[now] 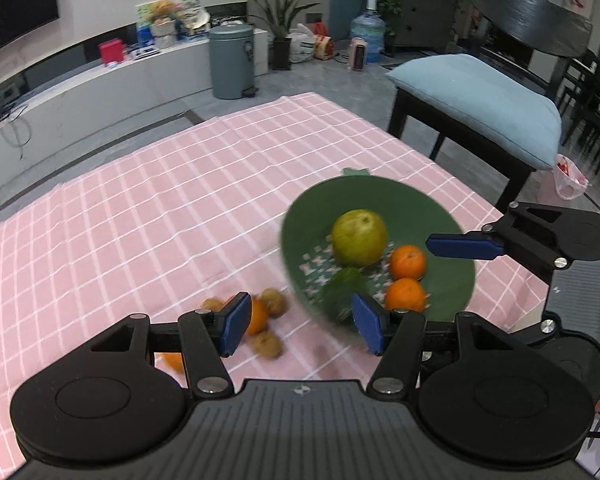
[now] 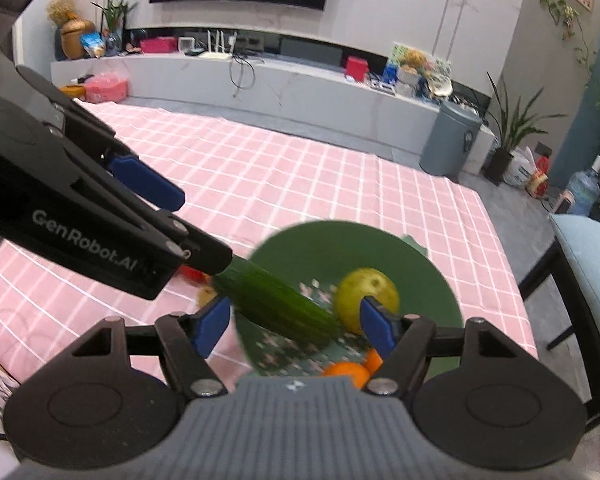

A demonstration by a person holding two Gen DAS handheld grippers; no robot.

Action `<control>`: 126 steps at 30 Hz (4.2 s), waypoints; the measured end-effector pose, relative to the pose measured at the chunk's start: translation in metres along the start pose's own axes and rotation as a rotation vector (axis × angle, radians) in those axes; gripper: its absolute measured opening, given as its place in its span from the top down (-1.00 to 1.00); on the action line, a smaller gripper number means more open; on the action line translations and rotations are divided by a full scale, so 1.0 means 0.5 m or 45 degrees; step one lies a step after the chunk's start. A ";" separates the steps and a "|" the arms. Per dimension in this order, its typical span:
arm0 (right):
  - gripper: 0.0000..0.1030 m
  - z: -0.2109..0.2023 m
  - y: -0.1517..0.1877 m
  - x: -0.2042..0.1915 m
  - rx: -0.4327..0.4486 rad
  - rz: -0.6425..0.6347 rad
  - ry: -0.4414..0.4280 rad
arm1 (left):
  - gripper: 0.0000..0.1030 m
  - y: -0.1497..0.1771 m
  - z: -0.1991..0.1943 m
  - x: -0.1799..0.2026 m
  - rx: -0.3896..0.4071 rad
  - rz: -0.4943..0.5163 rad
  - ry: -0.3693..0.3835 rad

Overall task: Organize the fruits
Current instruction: 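Withdraw both grippers from the colander toward the remaining fruit, then move the left gripper to the large orange while the right approaches an orange beside the red fruit, then close the left gripper on the large orange while the right grasps the smaller orange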

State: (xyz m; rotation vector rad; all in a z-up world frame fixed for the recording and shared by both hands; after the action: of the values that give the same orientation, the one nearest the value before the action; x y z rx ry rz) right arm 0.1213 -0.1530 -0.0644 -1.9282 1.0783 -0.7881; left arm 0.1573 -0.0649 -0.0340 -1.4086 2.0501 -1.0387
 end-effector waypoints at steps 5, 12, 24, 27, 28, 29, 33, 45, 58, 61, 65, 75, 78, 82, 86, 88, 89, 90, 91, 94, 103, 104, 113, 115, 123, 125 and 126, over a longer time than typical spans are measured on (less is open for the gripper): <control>-0.18 0.006 -0.011 -0.051 0.040 -0.026 -0.042 | -0.34 0.031 -0.015 -0.054 -0.006 -0.053 -0.035; -0.11 0.036 -0.019 -0.121 0.077 -0.178 -0.049 | -0.34 0.071 -0.024 -0.129 -0.003 -0.163 -0.034; 0.16 0.072 -0.049 -0.160 0.175 -0.296 -0.027 | -0.29 0.132 -0.009 -0.212 -0.024 -0.268 -0.010; 0.33 0.099 -0.041 -0.173 0.124 -0.308 -0.067 | -0.22 0.146 0.003 -0.224 -0.034 -0.276 -0.018; 0.34 0.109 -0.036 -0.177 0.104 -0.317 -0.074 | -0.22 0.150 0.008 -0.228 -0.032 -0.285 -0.023; 0.36 0.118 -0.031 -0.182 0.085 -0.330 -0.076 | -0.23 0.154 0.012 -0.232 -0.028 -0.299 -0.024; 0.37 0.160 -0.011 -0.194 -0.009 -0.427 -0.091 | -0.22 0.162 0.031 -0.245 -0.017 -0.379 0.009; 0.37 0.238 0.001 -0.187 -0.209 -0.541 -0.126 | -0.23 0.165 0.090 -0.237 -0.056 -0.327 -0.012; 0.36 0.273 0.012 -0.192 -0.264 -0.531 -0.110 | -0.23 0.176 0.125 -0.245 -0.084 -0.360 0.012; 0.36 0.276 0.015 -0.196 -0.261 -0.543 -0.086 | -0.22 0.175 0.127 -0.244 -0.079 -0.358 0.012; 0.43 0.278 0.020 -0.202 -0.252 -0.586 -0.060 | 0.01 0.175 0.125 -0.237 -0.073 -0.349 0.036; 0.62 0.256 0.012 -0.199 -0.205 -0.587 -0.041 | 0.07 0.179 0.107 -0.236 -0.058 -0.392 0.014; 1.00 0.239 0.003 -0.198 -0.174 -0.574 -0.030 | 0.07 0.175 0.086 -0.234 -0.031 -0.399 0.005; 1.00 0.233 -0.003 -0.194 -0.175 -0.561 -0.038 | 0.07 0.175 0.071 -0.235 -0.033 -0.421 -0.004; 0.59 0.230 -0.007 -0.187 -0.173 -0.482 -0.064 | 0.07 0.181 0.060 -0.240 -0.028 -0.438 -0.028; 0.32 0.227 -0.002 -0.188 -0.168 -0.487 -0.051 | 0.07 0.180 0.057 -0.243 -0.018 -0.447 -0.034; 0.32 0.227 0.000 -0.190 -0.168 -0.496 -0.048 | 0.07 0.180 0.057 -0.243 -0.017 -0.451 -0.035; 0.32 0.228 0.003 -0.193 -0.171 -0.504 -0.046 | 0.07 0.180 0.057 -0.244 -0.016 -0.452 -0.033; 0.32 0.229 0.006 -0.195 -0.172 -0.510 -0.042 | 0.07 0.181 0.057 -0.244 -0.019 -0.451 -0.031; 0.32 0.241 0.010 -0.198 -0.177 -0.534 0.009 | 0.07 0.184 0.060 -0.245 -0.030 -0.448 -0.035; 0.32 0.288 0.033 -0.209 -0.233 -0.670 0.077 | 0.07 0.184 0.063 -0.255 -0.024 -0.470 -0.027; 0.30 0.291 0.035 -0.212 -0.238 -0.679 0.077 | 0.07 0.183 0.064 -0.256 -0.025 -0.468 -0.026; 0.31 0.299 0.040 -0.215 -0.233 -0.710 0.097 | 0.08 0.181 0.071 -0.262 -0.021 -0.478 -0.019; 0.33 0.299 0.038 -0.214 -0.227 -0.698 0.093 | 0.07 0.182 0.069 -0.262 -0.017 -0.479 -0.021; 0.35 0.252 0.002 -0.211 -0.127 -0.660 0.094 | 0.08 0.164 0.045 -0.257 0.032 -0.517 -0.025; 0.35 0.232 -0.013 -0.207 -0.090 -0.643 0.094 | 0.08 0.153 0.034 -0.250 0.053 -0.520 -0.022; 0.36 0.221 -0.022 -0.204 -0.073 -0.635 0.095 | 0.08 0.146 0.028 -0.245 0.064 -0.515 -0.021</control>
State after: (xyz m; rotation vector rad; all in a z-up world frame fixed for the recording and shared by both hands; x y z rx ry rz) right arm 0.1679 -0.0233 -0.1257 -2.2669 0.6663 -1.1136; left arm 0.1713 0.0580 -0.1066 -1.8444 1.7512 -1.2192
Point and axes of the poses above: each gripper's, at about its wrist camera, not at the fingertips, and z roughly the way its jaws point, x to its right, y to its underside, the point moved 3 cm from there along z, roughly the way its jaws point, and after that the axes turned 12 degrees about x, right-handed, at the moved point
